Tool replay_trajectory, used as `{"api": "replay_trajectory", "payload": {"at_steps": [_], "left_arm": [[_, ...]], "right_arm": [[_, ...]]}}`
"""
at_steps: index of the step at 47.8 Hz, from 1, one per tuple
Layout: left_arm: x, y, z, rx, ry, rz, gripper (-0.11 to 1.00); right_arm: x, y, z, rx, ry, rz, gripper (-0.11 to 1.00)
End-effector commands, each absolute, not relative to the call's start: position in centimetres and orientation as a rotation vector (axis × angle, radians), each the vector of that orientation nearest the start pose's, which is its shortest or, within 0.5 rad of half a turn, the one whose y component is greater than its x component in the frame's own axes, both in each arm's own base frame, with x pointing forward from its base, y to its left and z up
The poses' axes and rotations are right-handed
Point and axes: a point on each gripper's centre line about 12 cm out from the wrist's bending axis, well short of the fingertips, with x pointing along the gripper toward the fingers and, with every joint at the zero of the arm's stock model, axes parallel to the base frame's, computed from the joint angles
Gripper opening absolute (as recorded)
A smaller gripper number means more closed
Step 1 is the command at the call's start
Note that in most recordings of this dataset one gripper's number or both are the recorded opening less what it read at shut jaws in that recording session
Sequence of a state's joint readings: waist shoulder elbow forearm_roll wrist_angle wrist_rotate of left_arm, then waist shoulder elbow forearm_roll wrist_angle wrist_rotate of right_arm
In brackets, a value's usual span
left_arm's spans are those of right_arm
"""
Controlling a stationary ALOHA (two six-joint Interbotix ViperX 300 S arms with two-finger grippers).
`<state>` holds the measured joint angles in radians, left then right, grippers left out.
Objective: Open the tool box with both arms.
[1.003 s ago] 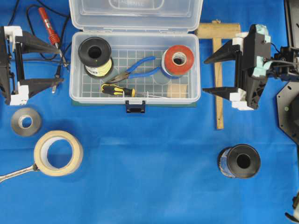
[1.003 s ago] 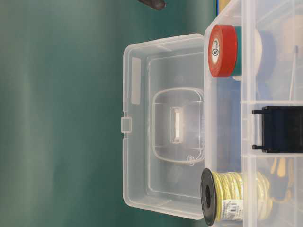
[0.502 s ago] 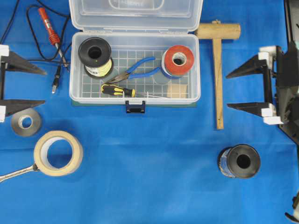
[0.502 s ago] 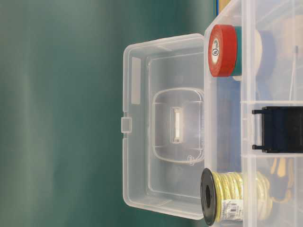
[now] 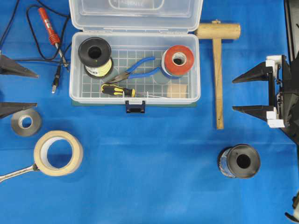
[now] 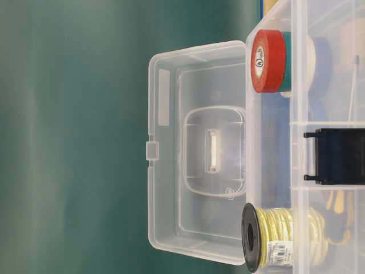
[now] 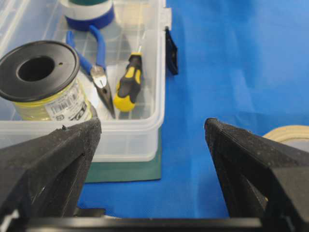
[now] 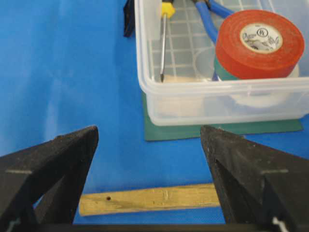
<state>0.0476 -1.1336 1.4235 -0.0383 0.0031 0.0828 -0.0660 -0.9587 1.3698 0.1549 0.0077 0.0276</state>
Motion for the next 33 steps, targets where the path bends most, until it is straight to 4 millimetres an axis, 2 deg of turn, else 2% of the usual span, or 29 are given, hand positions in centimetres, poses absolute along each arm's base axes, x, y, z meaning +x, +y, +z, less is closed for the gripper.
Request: {"api": "replay_trajectory", "payload": {"at_steps": [1,33], "left_arm": [[15.64,0.63,19.15,0.035,0.286,0.034,0.85],[15.62,0.63,19.09,0.032,0.288,0.034,0.85]], "right_arm": [[17.43,-1.15,18.43,0.199,0.399,-0.103,0.85],[17.31,-1.1,18.57,0.193,0.407,-0.099,0.85]]}}
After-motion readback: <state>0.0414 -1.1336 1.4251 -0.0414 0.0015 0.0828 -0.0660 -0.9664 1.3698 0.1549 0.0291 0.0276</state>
